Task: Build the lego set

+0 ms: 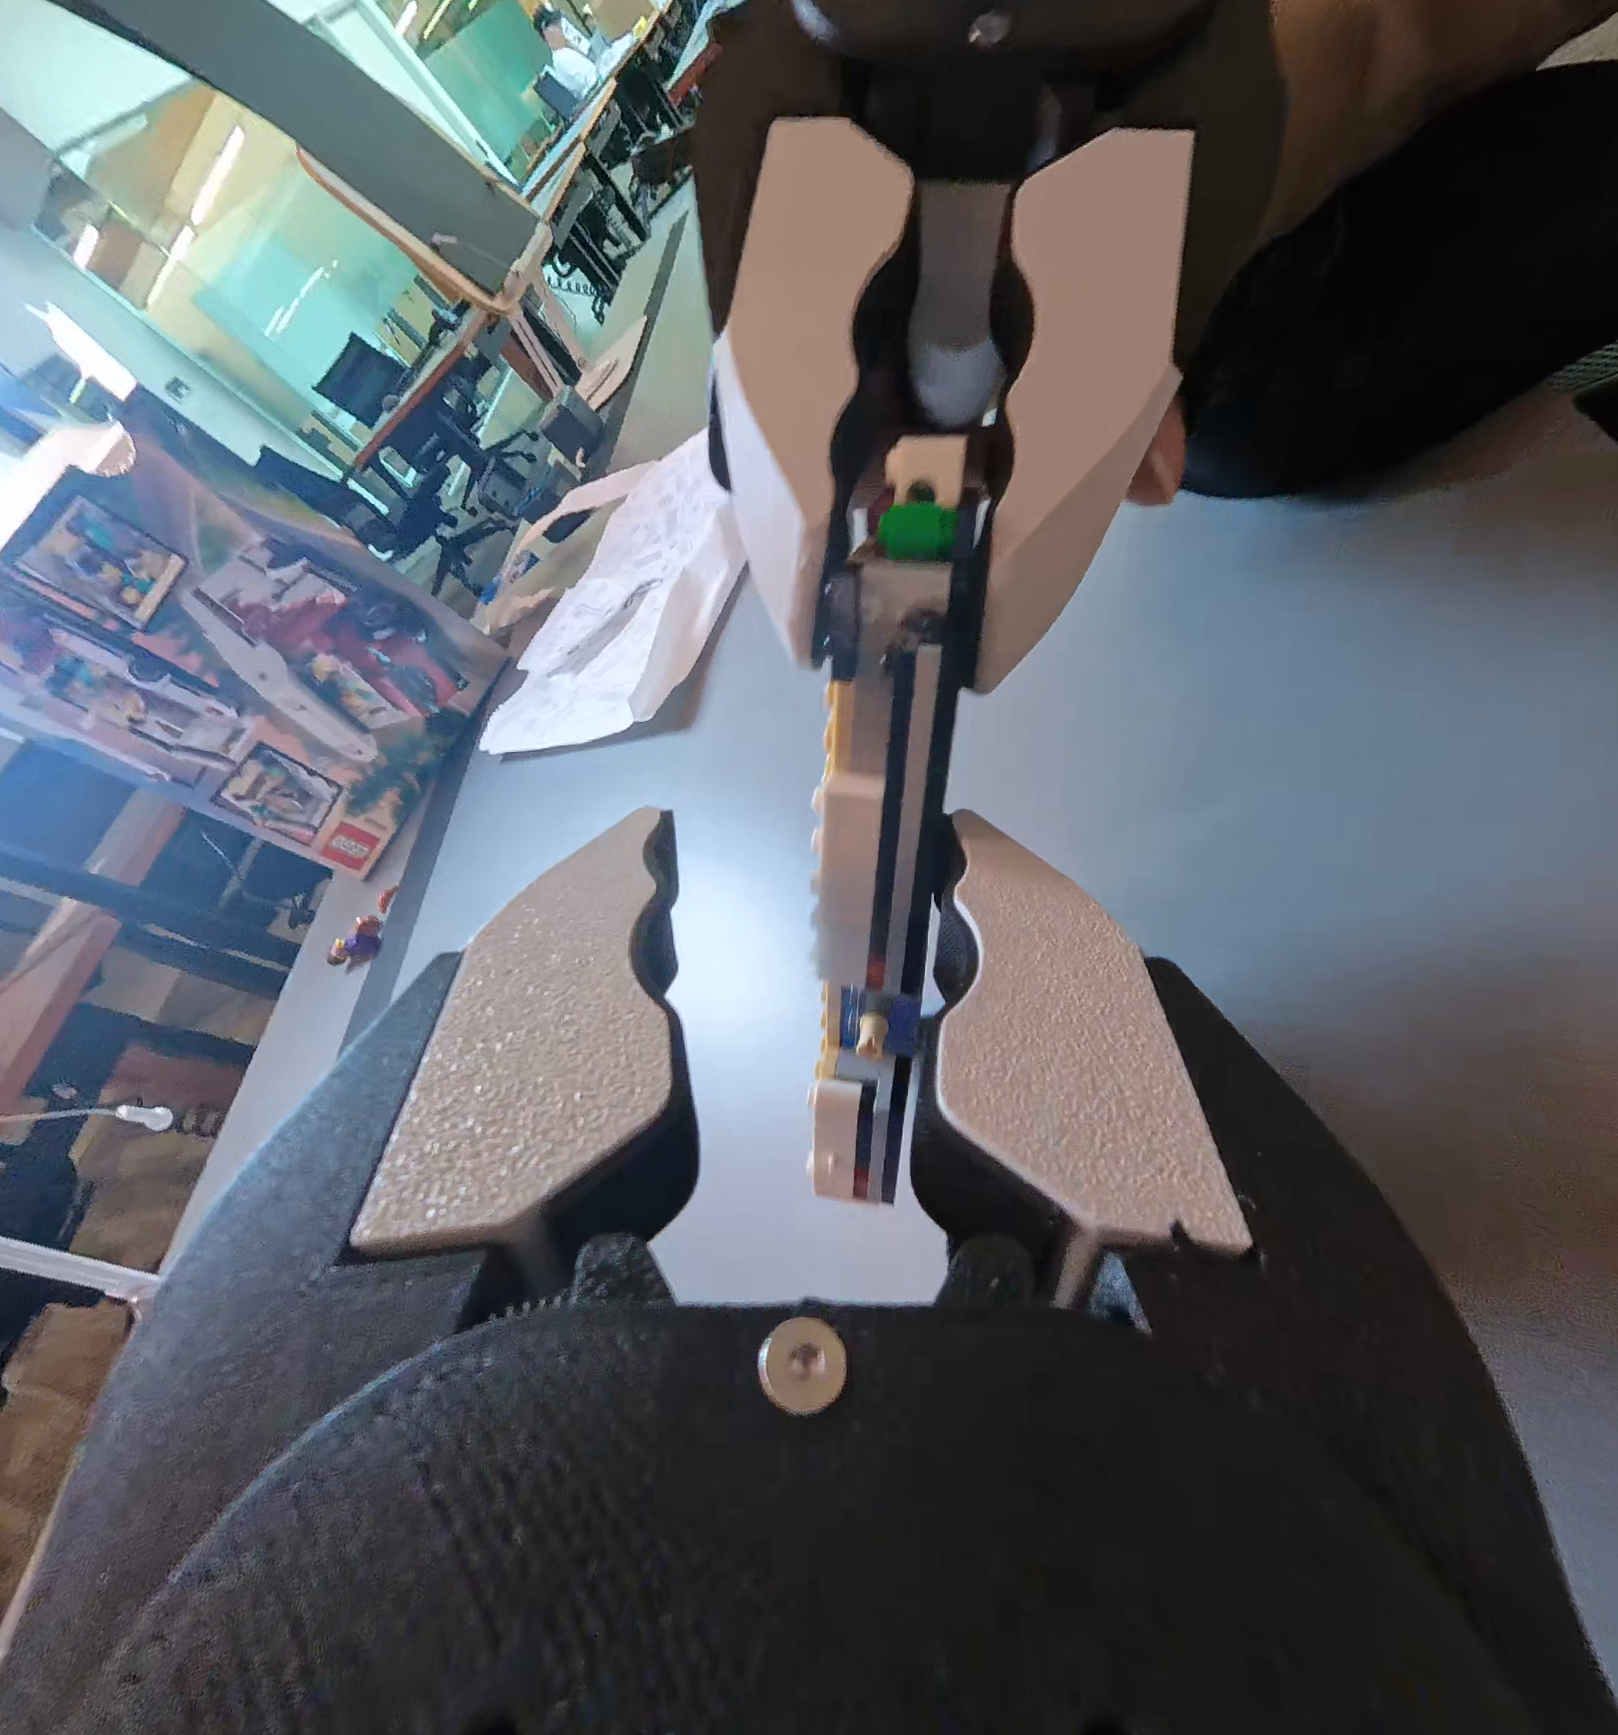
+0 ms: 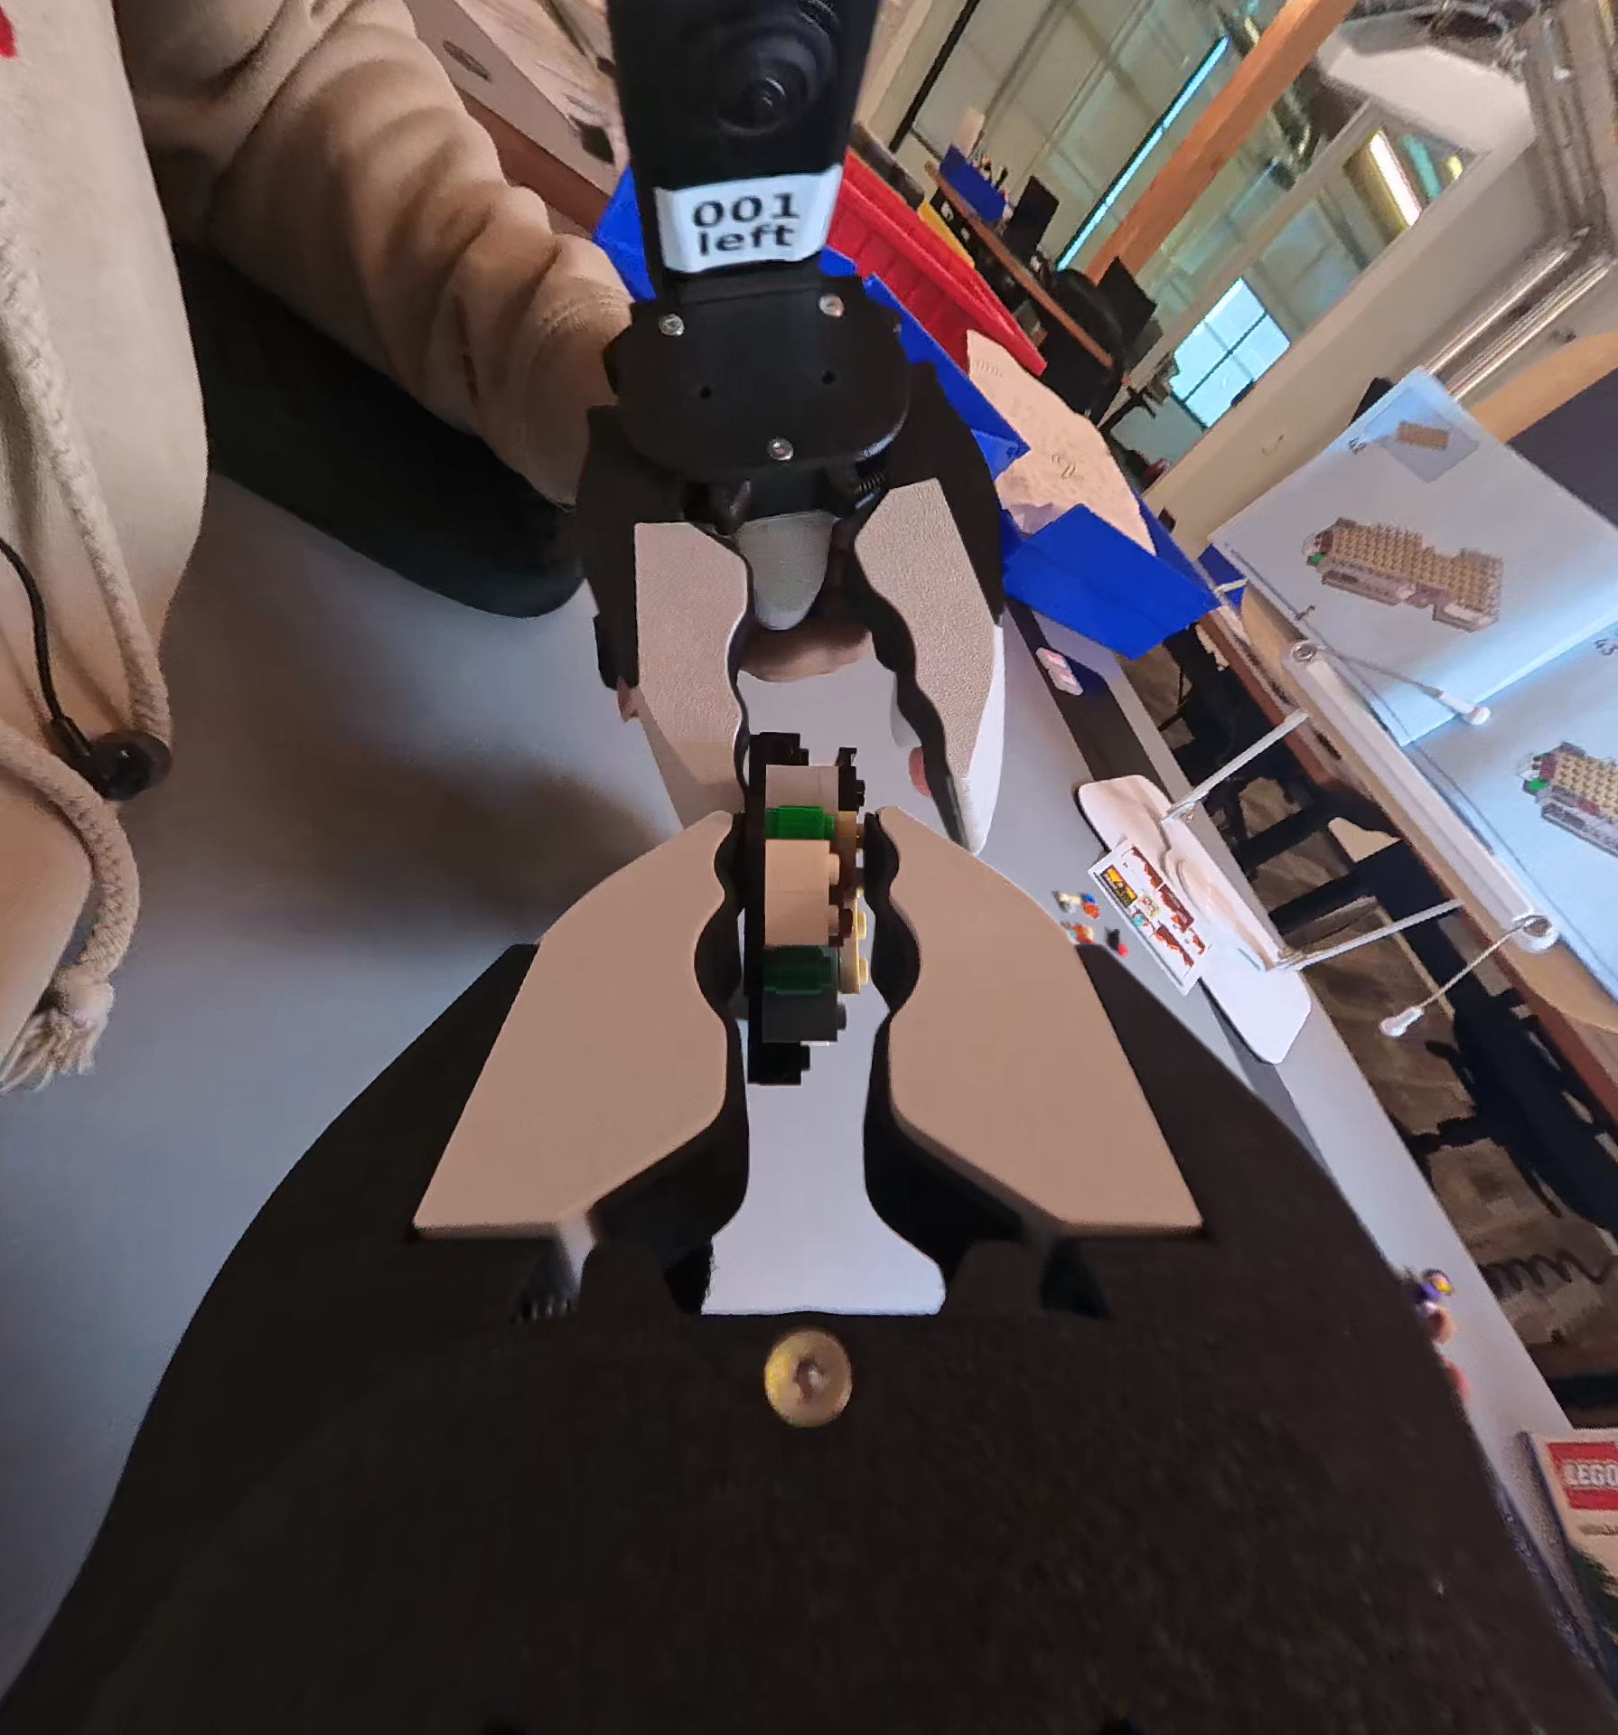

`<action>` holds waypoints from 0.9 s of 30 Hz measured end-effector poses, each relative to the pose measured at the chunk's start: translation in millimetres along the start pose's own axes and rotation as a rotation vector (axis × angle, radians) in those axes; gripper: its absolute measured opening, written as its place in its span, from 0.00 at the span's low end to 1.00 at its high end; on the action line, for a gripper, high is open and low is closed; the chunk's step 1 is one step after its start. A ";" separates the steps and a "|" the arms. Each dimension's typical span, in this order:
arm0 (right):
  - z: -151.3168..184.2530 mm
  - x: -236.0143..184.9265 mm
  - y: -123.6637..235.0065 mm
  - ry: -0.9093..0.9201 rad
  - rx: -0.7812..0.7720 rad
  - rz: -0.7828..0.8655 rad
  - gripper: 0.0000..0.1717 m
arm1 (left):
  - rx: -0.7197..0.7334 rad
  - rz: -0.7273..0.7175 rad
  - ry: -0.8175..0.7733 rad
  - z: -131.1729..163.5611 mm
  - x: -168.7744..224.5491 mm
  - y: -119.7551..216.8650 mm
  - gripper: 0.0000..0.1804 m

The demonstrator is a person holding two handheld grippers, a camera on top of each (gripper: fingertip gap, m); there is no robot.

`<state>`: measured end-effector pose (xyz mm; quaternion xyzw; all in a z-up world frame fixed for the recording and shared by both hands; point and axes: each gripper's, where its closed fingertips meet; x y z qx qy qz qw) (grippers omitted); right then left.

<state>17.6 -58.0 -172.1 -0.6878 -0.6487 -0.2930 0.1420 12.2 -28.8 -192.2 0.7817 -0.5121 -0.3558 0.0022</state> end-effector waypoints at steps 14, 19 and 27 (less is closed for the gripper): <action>1.8 -9.8 1.1 -0.013 0.055 -0.045 0.14 | -0.086 0.028 -0.116 13.5 17.6 -13.4 0.13; 11.6 -7.5 -1.6 -0.017 -0.002 -0.065 0.19 | -0.089 0.054 -0.056 11.6 17.4 -11.4 0.13; 22.9 -2.1 -5.8 -0.101 0.033 -0.119 0.23 | 0.072 0.080 0.078 -3.2 10.2 -3.5 0.13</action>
Point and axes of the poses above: each gripper's, where its closed fingertips meet, y back along the fingers, z out of its underside, x = y × z across the jaws, and after that the axes turned 5 degrees about z, right-handed
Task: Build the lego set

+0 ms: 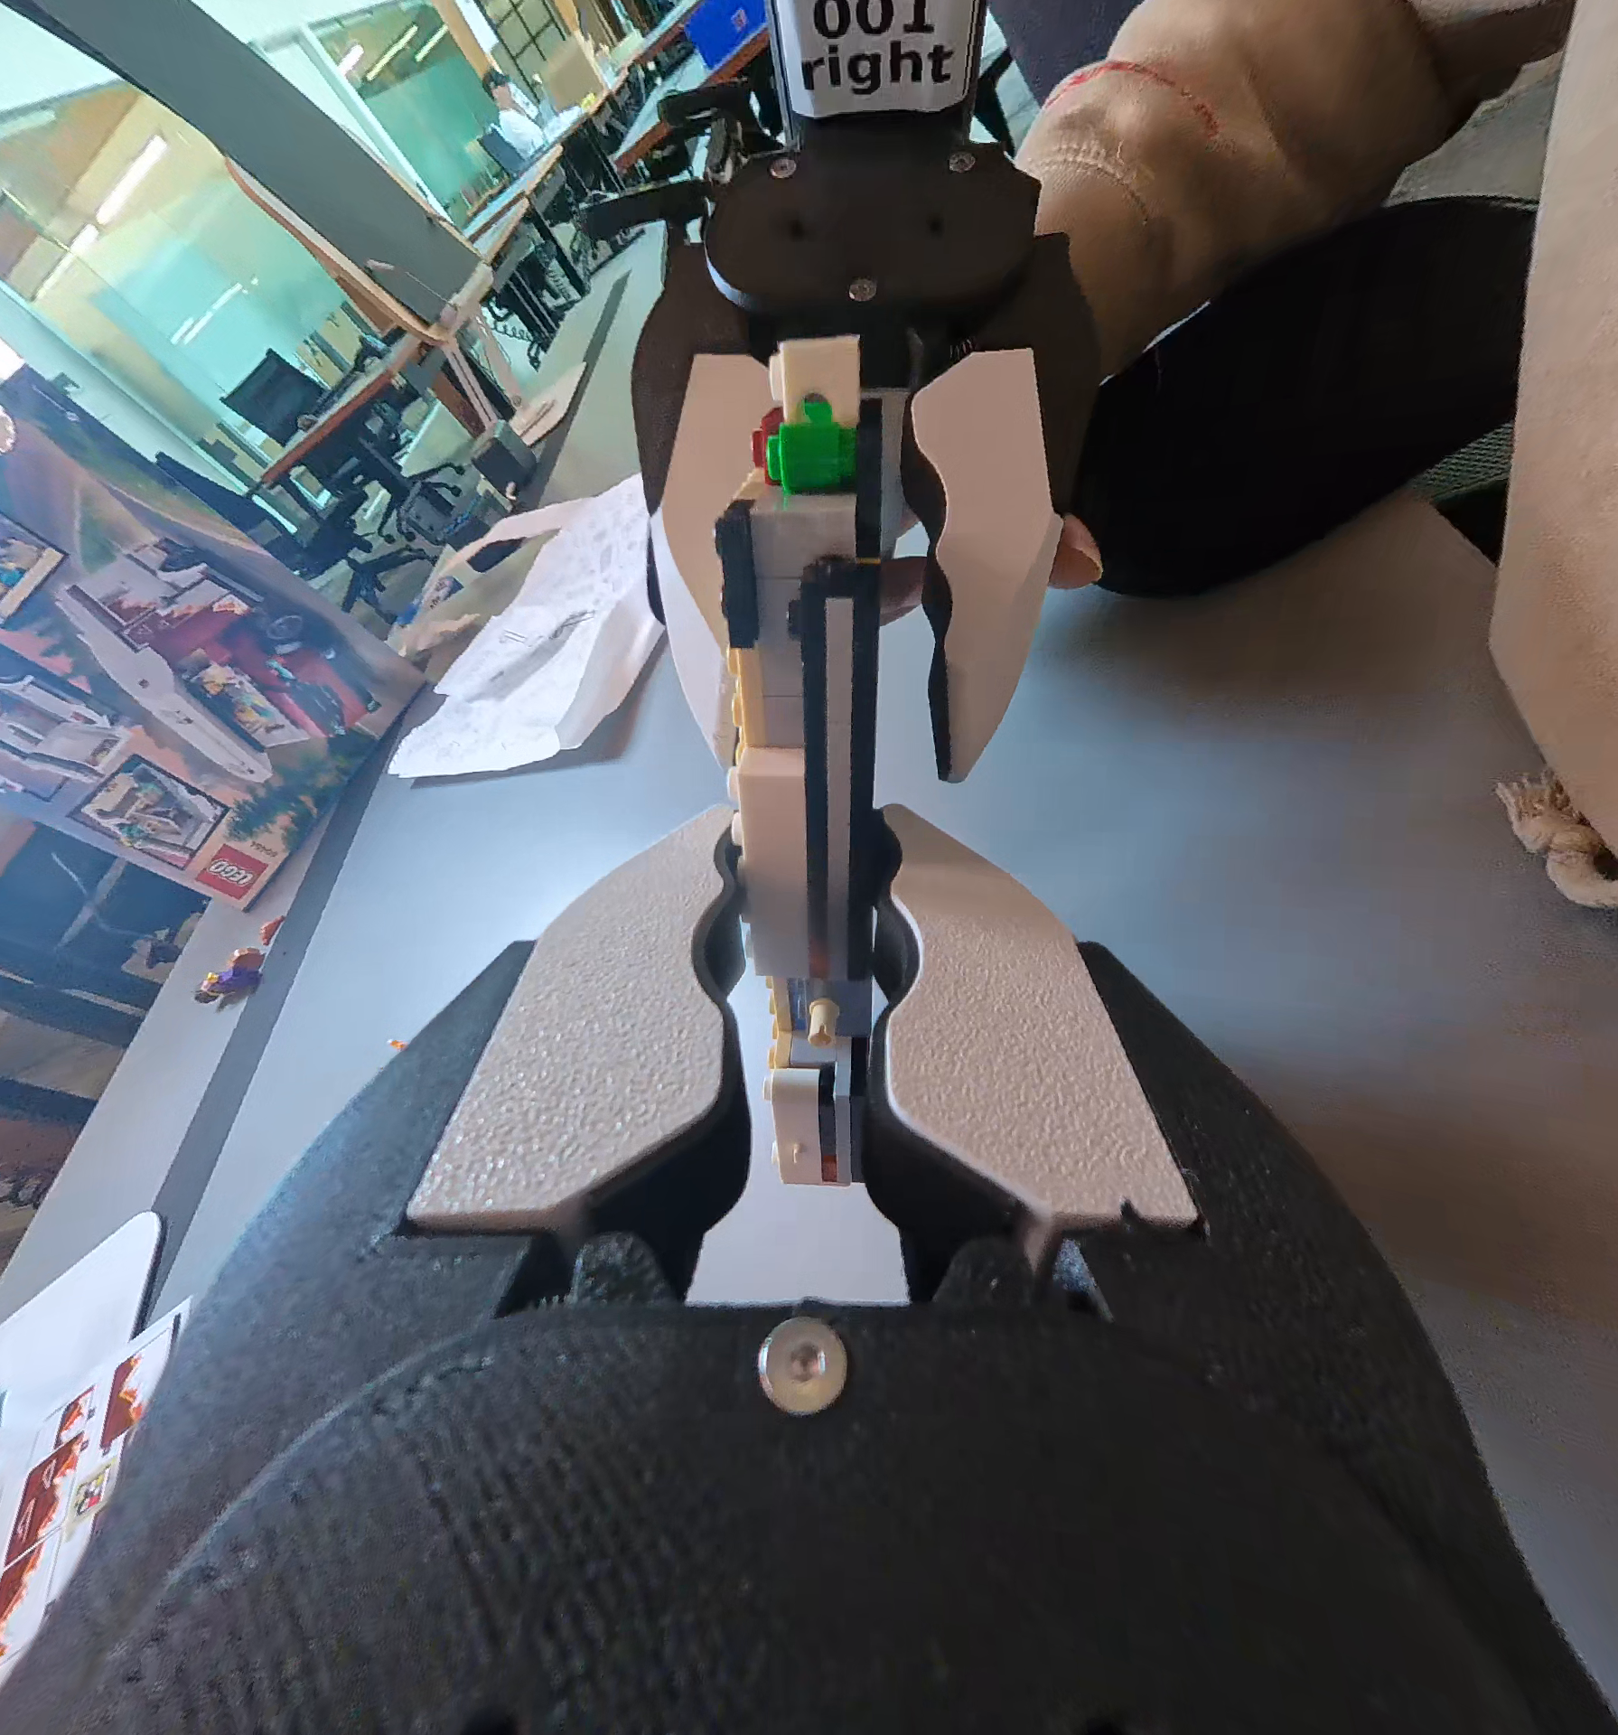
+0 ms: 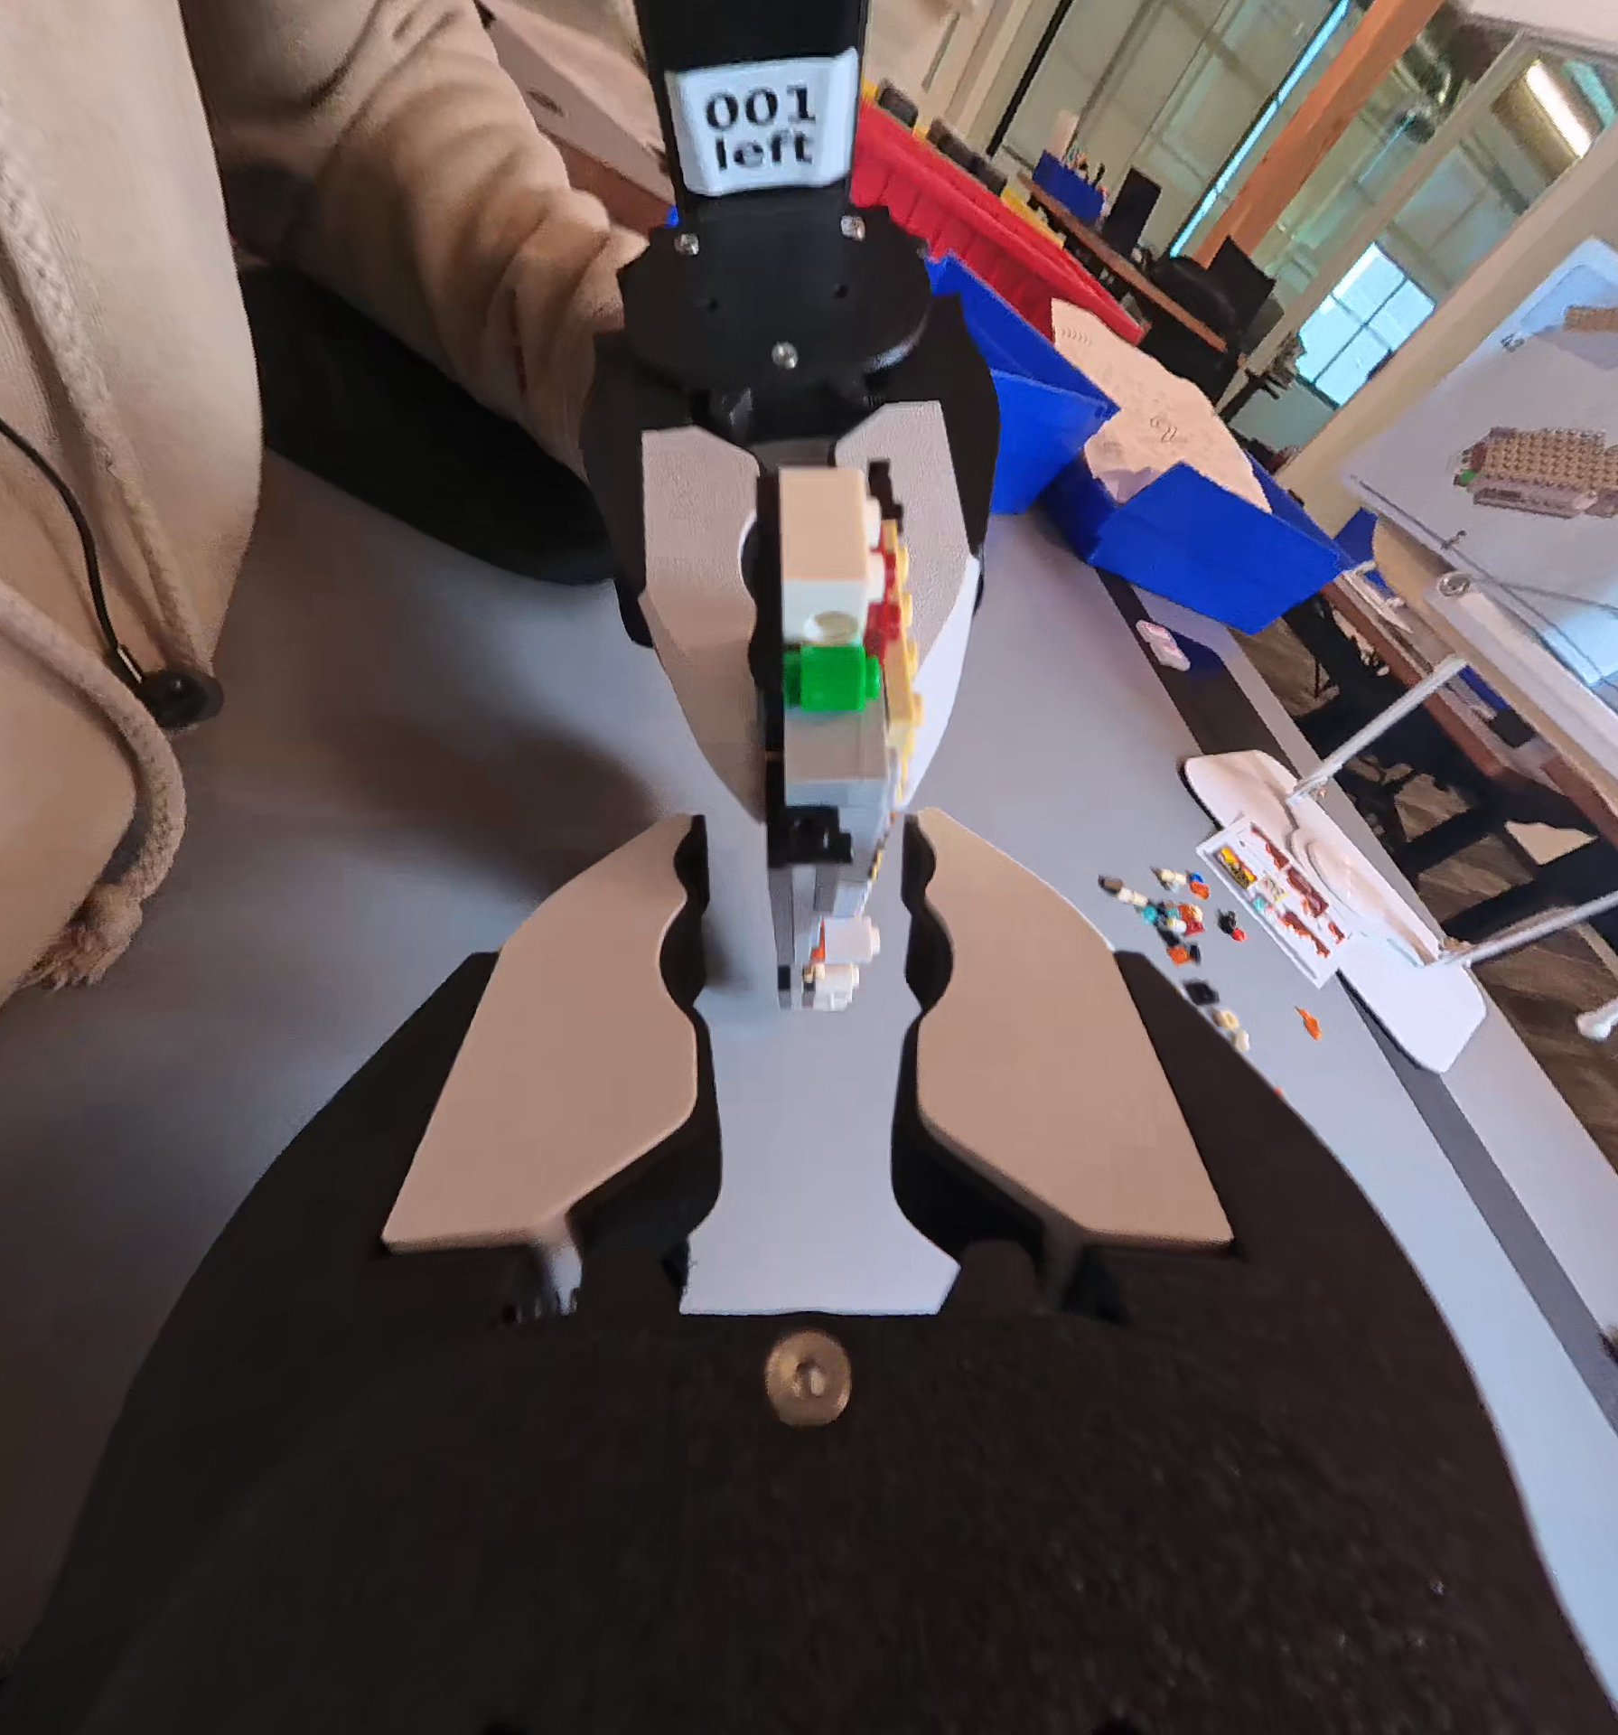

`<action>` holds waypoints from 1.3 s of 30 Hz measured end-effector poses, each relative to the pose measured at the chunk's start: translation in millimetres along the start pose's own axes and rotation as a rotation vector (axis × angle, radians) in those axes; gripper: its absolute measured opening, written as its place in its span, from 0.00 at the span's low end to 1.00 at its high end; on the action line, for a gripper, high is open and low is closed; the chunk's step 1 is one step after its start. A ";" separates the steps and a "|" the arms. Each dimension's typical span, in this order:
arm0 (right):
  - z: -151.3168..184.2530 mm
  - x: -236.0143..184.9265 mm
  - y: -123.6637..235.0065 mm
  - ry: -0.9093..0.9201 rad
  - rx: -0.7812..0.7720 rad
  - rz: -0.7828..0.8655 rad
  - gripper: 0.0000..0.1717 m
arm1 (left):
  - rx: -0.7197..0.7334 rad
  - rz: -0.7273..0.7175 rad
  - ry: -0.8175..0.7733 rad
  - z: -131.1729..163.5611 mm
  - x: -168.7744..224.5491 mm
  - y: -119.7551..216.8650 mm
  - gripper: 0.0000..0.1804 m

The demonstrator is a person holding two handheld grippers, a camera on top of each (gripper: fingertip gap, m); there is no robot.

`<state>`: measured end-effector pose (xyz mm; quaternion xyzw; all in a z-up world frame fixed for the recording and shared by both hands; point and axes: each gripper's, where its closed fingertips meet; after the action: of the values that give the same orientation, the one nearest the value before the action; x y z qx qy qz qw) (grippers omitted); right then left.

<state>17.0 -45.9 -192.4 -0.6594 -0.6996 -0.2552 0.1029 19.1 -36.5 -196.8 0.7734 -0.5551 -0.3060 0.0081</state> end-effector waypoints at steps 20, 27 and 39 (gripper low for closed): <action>-6.7 -8.7 -11.8 0.030 0.027 -0.031 0.13 | -0.043 0.017 -0.045 12.5 14.0 -3.8 0.14; -8.4 -13.8 -12.2 0.010 0.055 -0.063 0.14 | -0.084 0.048 -0.046 13.8 18.8 -2.3 0.13; -10.9 -9.1 -9.9 0.074 0.044 0.006 0.14 | -0.053 0.026 -0.077 9.6 13.6 -3.7 0.13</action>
<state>6.2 -59.2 -189.7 -0.6491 -0.6989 -0.2635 0.1440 20.3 -43.7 -212.2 0.7534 -0.5566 -0.3500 0.0111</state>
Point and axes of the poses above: each gripper's, where its closed fingertips meet, y back along the fingers, z out of its underside, x = y × z across the jaws, and after that the axes turned 5 degrees about z, right-handed
